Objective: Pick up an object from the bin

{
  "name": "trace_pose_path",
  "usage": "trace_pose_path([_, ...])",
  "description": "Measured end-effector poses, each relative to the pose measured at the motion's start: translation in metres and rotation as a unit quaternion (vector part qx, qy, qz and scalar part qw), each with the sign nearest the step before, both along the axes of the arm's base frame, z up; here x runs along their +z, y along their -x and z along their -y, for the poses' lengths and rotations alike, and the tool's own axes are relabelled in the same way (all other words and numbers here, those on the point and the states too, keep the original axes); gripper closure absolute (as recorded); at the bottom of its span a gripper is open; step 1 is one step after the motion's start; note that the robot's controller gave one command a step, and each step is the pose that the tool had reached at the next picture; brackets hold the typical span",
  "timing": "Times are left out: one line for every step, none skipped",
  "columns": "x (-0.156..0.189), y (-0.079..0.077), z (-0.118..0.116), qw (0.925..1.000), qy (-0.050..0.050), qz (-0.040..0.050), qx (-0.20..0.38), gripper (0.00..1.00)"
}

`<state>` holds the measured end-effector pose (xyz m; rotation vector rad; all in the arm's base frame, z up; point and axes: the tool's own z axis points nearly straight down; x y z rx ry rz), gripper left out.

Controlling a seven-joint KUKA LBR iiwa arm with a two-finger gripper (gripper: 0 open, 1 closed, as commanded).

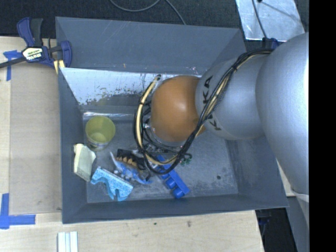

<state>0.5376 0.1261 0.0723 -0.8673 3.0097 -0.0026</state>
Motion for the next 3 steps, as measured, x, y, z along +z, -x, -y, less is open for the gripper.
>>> trace_pose_path([0.031,0.010,-0.002,1.0000,0.001,-0.0017,0.003,1.00])
trace_pose_path([0.090,0.005,-0.008,1.0000,0.000,-0.0015,0.005,1.00])
trace_pose_path([0.150,0.014,0.007,1.0000,0.000,-0.0023,0.005,1.00])
